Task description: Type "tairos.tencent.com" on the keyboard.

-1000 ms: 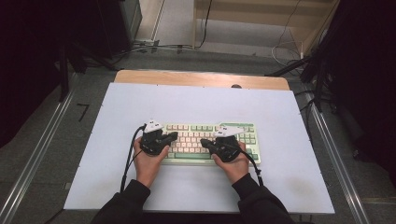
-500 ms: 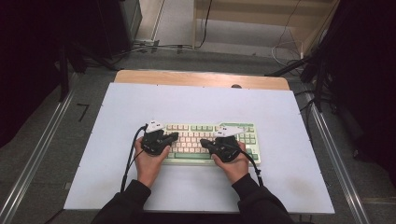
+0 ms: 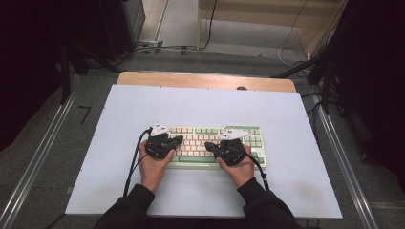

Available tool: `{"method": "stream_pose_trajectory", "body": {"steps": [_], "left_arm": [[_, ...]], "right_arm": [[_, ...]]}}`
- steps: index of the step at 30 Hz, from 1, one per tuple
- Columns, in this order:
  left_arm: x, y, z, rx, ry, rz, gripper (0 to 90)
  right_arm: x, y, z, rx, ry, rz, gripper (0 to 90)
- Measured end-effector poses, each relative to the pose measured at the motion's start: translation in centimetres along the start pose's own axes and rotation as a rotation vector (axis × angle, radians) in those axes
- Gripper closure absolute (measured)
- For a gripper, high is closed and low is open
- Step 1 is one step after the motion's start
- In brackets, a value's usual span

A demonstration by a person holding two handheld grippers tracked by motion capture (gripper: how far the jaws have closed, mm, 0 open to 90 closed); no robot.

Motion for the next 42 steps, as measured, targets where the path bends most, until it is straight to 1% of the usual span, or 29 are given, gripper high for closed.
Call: {"method": "stream_pose_trajectory", "body": {"steps": [2,4,6,8,12,17,24,36,42], "left_arm": [[0.0,0.1,0.1,0.008,-0.001,0.013,90.0],[-0.2,0.1,0.2,0.017,-0.014,0.023,90.0],[-0.2,0.2,0.2,0.017,-0.012,0.019,90.0],[0.0,0.2,0.1,0.01,0.001,0.015,90.0],[0.5,0.2,-0.6,-0.006,0.028,-0.008,90.0],[0.8,0.0,-1.0,-0.014,0.04,-0.022,90.0],[0.9,0.1,-1.3,-0.022,0.045,-0.025,90.0],[0.8,0.2,-1.4,-0.023,0.043,-0.017,90.0],[0.8,0.1,-1.4,-0.023,0.044,-0.019,90.0]], "right_arm": [[0.0,0.0,0.0,0.0,0.0,0.0,88.2],[0.0,0.0,0.0,0.0,-0.001,0.0,88.2],[0.0,0.0,0.0,0.0,-0.002,-0.001,88.2],[0.0,0.0,0.0,0.0,-0.001,-0.001,88.2],[0.0,0.0,0.0,0.001,-0.001,-0.001,88.2],[0.0,0.0,0.0,0.002,-0.001,-0.001,88.2],[0.0,-0.1,0.1,0.004,0.0,0.0,88.2],[-0.2,-0.4,0.4,0.011,-0.011,-0.007,88.2],[-0.3,-0.6,0.7,0.015,-0.022,-0.014,88.2]]}}
Point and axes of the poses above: each handheld gripper's, and its own axes: z roughly forward along the jaws, x roughly out of its top, y roughly to its right, the point moved 8 cm from there along z, roughly forward along the jaws, and after that the axes turned 12 degrees about x, right-handed, at the moved point
